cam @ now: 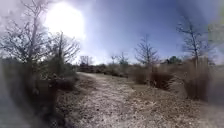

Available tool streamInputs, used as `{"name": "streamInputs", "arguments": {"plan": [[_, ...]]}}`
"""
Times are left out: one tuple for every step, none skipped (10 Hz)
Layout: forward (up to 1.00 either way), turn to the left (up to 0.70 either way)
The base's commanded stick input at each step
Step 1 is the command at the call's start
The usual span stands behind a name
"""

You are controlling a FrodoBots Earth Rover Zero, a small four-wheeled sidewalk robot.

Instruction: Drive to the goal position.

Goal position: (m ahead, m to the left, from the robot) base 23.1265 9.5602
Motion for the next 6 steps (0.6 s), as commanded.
{"name": "streamInputs", "arguments": {"plan": [[0.7, 0.0], [0.7, 0.0], [0.7, 0.0], [0.7, 0.0], [0.7, 0.0], [0.7, 0.0]]}}
